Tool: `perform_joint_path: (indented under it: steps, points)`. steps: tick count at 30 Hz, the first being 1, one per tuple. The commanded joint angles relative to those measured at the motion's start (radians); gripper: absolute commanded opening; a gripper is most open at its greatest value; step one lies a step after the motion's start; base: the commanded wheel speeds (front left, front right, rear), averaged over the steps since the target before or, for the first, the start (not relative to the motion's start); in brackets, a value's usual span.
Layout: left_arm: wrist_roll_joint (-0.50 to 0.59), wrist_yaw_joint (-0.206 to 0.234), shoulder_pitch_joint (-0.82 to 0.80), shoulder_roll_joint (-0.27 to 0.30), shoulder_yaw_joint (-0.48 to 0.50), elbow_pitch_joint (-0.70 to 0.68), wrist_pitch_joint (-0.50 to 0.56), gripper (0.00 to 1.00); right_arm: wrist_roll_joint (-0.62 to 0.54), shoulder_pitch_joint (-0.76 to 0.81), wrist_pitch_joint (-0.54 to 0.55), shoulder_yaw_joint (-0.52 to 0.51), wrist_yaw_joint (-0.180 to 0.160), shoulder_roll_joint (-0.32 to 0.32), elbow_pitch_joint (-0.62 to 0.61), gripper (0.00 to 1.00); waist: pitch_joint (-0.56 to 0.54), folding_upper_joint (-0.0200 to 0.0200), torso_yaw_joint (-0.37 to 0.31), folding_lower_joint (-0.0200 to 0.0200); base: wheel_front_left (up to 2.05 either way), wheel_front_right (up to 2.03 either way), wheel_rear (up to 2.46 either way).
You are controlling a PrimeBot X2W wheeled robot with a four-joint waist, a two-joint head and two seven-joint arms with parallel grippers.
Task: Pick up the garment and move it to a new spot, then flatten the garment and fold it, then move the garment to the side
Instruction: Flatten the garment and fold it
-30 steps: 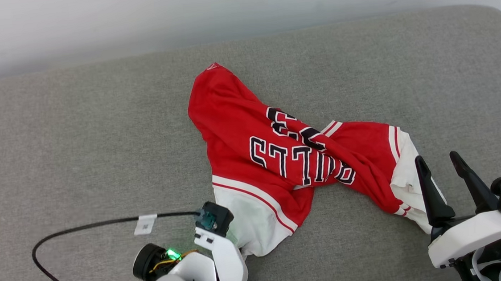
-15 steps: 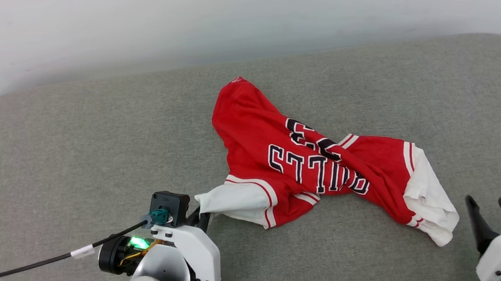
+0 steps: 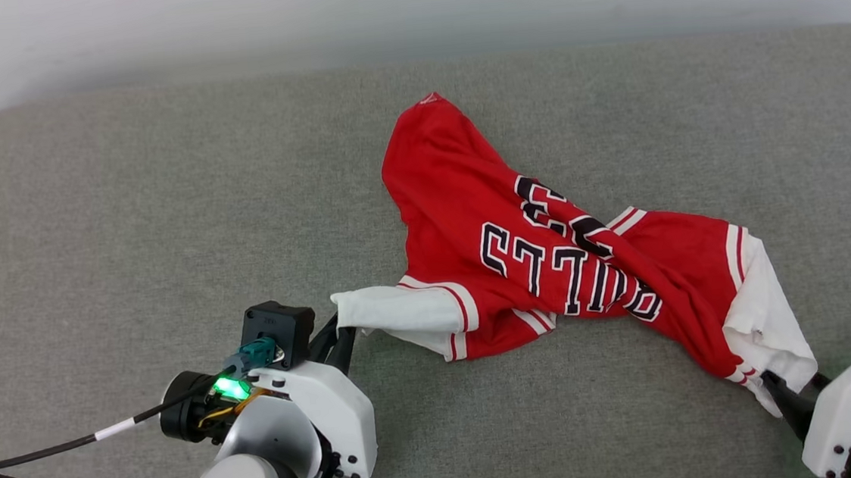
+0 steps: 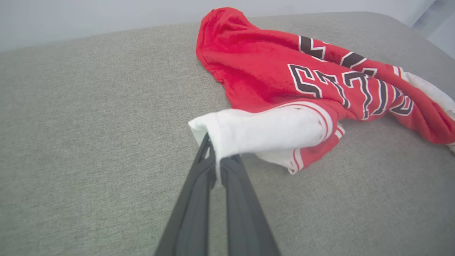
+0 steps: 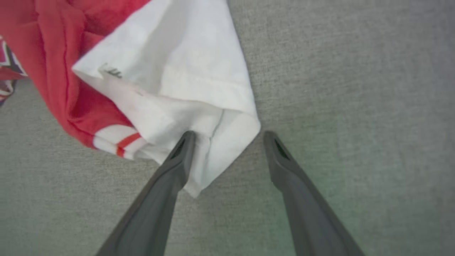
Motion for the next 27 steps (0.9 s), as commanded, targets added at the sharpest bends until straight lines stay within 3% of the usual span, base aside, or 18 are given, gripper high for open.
perform_joint_path:
  steps: [1, 6, 7, 8, 9, 20, 27]
  points:
    - [0.005, 0.006, -0.013, 0.001, 0.004, -0.002, -0.008, 0.00, 0.020, -0.020, 0.014, 0.020, 0.000, -0.011, 0.014, 1.00, 0.025, 0.0000, 0.005, -0.0001, 0.00, 0.00, 0.00]
    - [-0.002, 0.003, -0.020, 0.000, 0.008, 0.006, -0.017, 0.00, 0.086, -0.034, 0.085, 0.087, 0.000, -0.011, 0.077, 1.00, 0.052, 0.0000, 0.011, -0.0001, 0.00, 0.00, 0.00]
    - [-0.004, 0.002, -0.021, 0.000, 0.008, 0.010, -0.017, 0.00, 0.094, -0.033, 0.100, 0.101, 0.001, -0.009, 0.088, 0.44, 0.054, 0.0000, 0.011, -0.0001, 0.00, 0.00, 0.00]
    - [-0.006, 0.001, -0.021, 0.001, 0.008, 0.012, -0.017, 0.00, 0.106, -0.033, 0.113, 0.115, 0.001, -0.007, 0.095, 0.15, 0.056, 0.0000, 0.011, -0.0001, 0.00, 0.00, 0.00]
    - [-0.008, 0.001, -0.020, 0.001, 0.010, 0.014, -0.018, 0.00, 0.122, -0.031, 0.123, 0.124, 0.002, -0.003, 0.099, 0.00, 0.056, 0.0000, 0.010, -0.0001, 0.00, 0.00, 0.00]
    - [-0.027, -0.004, -0.013, 0.022, 0.035, 0.026, -0.043, 0.00, 0.137, -0.078, 0.112, 0.113, 0.000, -0.084, 0.043, 0.00, 0.006, 0.0000, -0.025, -0.0001, 0.00, 0.00, 0.00]
    - [-0.037, -0.025, -0.094, 0.071, 0.092, 0.007, -0.040, 0.00, 0.092, -0.175, 0.095, 0.121, 0.000, -0.123, -0.047, 0.00, -0.042, 0.0000, -0.052, -0.0001, 0.00, 0.00, 0.00]
